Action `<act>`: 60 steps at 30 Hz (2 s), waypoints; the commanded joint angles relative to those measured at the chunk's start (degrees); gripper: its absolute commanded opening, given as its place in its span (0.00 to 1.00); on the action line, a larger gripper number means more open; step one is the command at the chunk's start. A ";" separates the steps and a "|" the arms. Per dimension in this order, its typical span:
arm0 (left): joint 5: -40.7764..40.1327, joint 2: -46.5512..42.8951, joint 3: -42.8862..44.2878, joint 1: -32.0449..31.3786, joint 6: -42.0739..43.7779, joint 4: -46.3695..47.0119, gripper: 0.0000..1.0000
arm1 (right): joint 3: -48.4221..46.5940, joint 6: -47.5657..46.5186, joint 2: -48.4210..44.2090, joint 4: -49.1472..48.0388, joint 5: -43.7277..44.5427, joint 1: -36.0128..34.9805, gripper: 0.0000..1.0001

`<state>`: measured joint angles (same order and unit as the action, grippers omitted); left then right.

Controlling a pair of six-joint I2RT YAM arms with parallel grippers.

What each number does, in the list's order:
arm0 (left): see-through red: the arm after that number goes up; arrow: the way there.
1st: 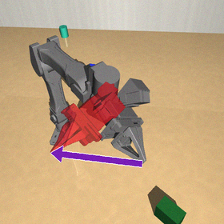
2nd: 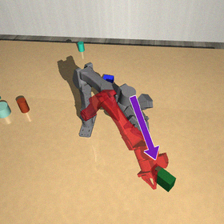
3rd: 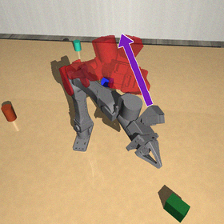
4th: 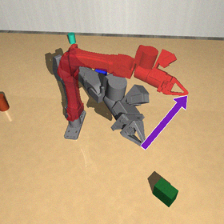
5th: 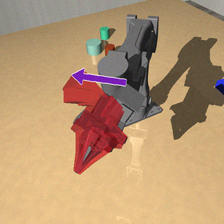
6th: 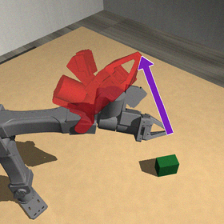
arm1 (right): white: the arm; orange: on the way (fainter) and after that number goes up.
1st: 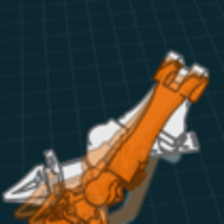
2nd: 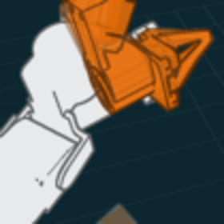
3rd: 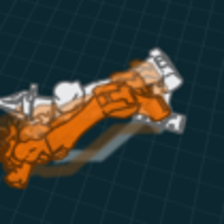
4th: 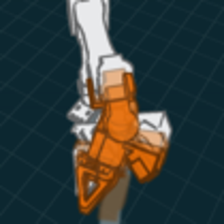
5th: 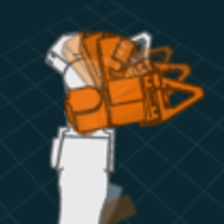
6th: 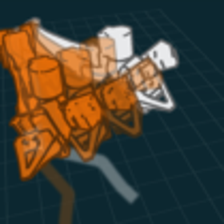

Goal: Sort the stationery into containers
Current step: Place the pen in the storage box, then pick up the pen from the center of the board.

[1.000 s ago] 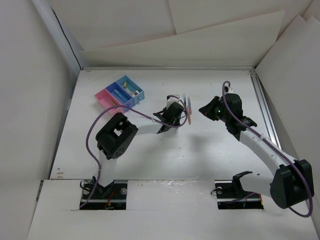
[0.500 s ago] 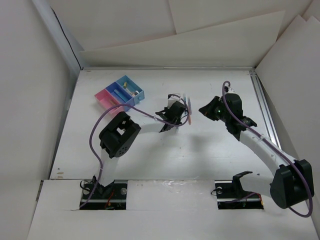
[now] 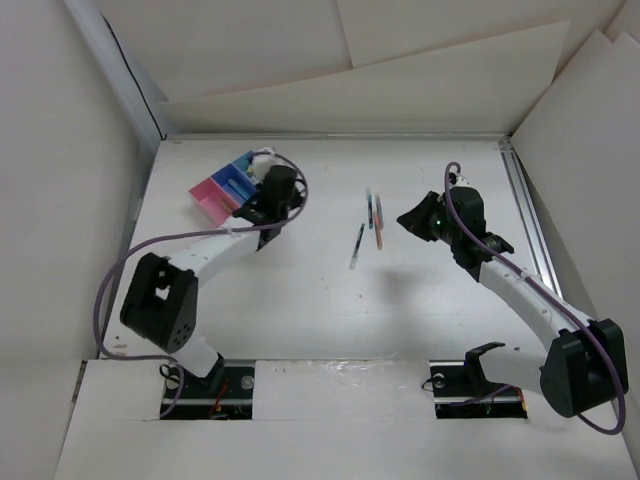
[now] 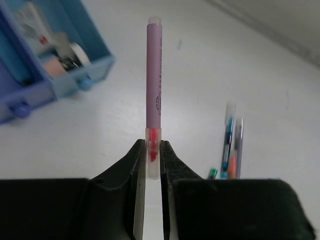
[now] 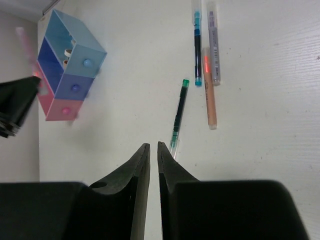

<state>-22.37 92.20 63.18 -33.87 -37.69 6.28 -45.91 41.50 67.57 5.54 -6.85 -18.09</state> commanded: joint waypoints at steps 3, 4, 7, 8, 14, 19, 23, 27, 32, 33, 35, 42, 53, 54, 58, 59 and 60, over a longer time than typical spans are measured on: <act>6.19 -7.12 -8.58 14.68 -7.56 4.61 0.00 | -0.58 -0.54 -0.69 -2.73 0.17 -1.07 0.17; 7.94 -7.65 -9.99 16.80 -8.53 5.40 0.00 | -0.58 -0.54 -0.69 -2.73 0.17 -1.07 0.17; 12.34 -8.44 -14.13 23.66 -10.03 9.18 0.00 | -0.58 -0.54 -1.21 -2.73 0.17 -1.07 0.17; 11.57 -8.44 -14.13 24.28 -10.64 9.18 0.00 | -0.58 -0.54 -1.21 -2.73 0.17 -1.07 0.17; 6.64 -6.69 -12.82 26.39 -11.17 6.02 0.00 | -0.58 -0.54 -1.21 -2.73 -0.35 -1.07 0.17; 7.87 -2.65 -10.10 28.77 -11.70 3.30 0.00 | -0.58 -0.54 -1.21 -2.73 -0.35 -1.07 0.17; 4.53 -1.85 -9.56 28.77 -12.41 1.10 0.05 | -0.58 -0.54 -1.21 -2.73 -0.35 -1.07 0.17; 4.00 -3.16 -10.09 28.77 -12.41 1.10 0.30 | -0.58 -0.54 -0.60 -2.73 -0.88 -1.07 0.19; 4.00 -7.03 -12.20 27.19 -11.80 3.99 0.41 | -0.58 -0.54 -0.60 -2.73 -0.88 -1.07 0.19; 3.04 -8.95 -12.20 26.32 -11.01 4.61 0.41 | -0.58 -0.54 -0.60 -2.73 -0.88 -1.07 0.19; 3.03 -10.89 -12.98 22.90 -7.60 6.45 0.41 | -0.58 -0.54 -0.60 -2.73 -0.88 -1.07 0.19; 9.87 -9.43 -10.81 3.65 5.86 12.88 0.40 | -0.58 -0.54 -0.60 -2.73 -0.35 -1.07 0.11; 5.50 17.91 10.99 -17.98 17.83 -1.97 0.41 | -0.06 -0.54 -1.83 -2.73 2.11 -1.07 0.11; 5.50 19.75 11.79 -17.99 17.83 -3.28 0.41 | -0.06 -0.54 -1.83 -2.73 2.11 -1.07 0.16; 4.18 20.91 12.94 -17.99 16.42 -3.82 0.42 | -0.06 -0.54 -1.83 -2.73 2.11 -1.07 0.27; 3.66 20.91 12.94 -17.99 16.42 -3.82 0.42 | -0.06 -0.54 -1.83 -2.73 2.11 -1.07 0.28; 3.65 20.91 12.94 -17.99 16.42 -3.82 0.42 | -0.06 -0.54 -2.35 -2.73 2.11 -1.07 0.28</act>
<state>-15.70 114.72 73.23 -52.88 -22.02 3.25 -45.91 41.36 67.11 5.54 -5.72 -18.52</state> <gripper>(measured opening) 0.422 0.281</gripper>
